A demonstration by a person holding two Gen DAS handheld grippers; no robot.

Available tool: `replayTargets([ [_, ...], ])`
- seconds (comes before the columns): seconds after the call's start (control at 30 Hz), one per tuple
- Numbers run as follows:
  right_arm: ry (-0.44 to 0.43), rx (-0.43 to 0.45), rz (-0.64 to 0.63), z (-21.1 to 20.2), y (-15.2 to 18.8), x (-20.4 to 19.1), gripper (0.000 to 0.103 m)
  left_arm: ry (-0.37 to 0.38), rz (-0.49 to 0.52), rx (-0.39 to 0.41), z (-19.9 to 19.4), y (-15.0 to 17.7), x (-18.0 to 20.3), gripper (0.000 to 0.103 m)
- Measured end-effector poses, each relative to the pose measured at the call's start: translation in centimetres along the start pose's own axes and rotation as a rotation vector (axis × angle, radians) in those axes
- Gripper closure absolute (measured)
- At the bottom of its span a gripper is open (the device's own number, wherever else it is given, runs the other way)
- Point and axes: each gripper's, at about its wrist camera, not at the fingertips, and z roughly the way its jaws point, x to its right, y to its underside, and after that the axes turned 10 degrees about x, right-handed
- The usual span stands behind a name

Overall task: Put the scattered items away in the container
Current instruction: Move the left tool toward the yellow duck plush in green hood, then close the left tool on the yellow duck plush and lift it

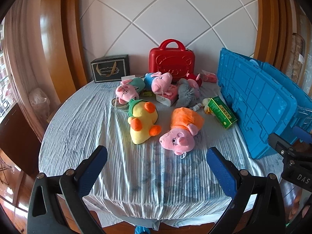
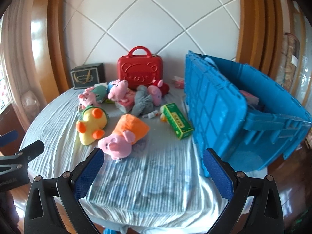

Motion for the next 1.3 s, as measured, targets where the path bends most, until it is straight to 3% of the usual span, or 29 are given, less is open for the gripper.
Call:
replayTargets([
  [0.17, -0.018, -0.05, 0.008, 3.4, -0.4, -1.7, 0.0, 0.002, -0.003, -0.069, 4.5, -0.1, -3.0, 0.0],
  [0.37, -0.025, -0.14, 0.072, 10.1, -1.4, -4.5, 0.0, 0.06, 0.037, -0.138, 11.6, -1.6, -6.0, 0.005],
  [0.6, 0.021, -0.27, 0.167, 18.1, -1.5, -7.2, 0.0, 0.115, 0.07, -0.246, 19.9, -2.9, -8.4, 0.008],
  [0.73, 0.037, -0.334, 0.155, 21.3, -1.0, -8.2, 0.0, 0.131, 0.069, -0.304, 23.0, -2.4, -8.8, 0.009],
  [1.07, -0.123, -0.384, -0.006, 27.7, -2.1, -11.8, 0.004, 0.072, -0.026, -0.42, 27.5, 1.9, -8.3, 0.012],
  [1.1, -0.156, -0.389, -0.047, 28.3, -2.1, -12.1, 0.006, 0.044, -0.036, -0.431, 28.1, 2.4, -7.9, 0.014],
  [1.17, -0.198, -0.401, -0.091, 29.2, -2.0, -12.4, 0.022, 0.014, -0.07, -0.451, 29.1, 3.5, -7.5, 0.022],
  [1.3, -0.294, -0.414, -0.177, 31.2, -1.6, -12.2, 0.024, -0.097, -0.128, -0.475, 30.8, 5.4, -7.8, 0.033],
])
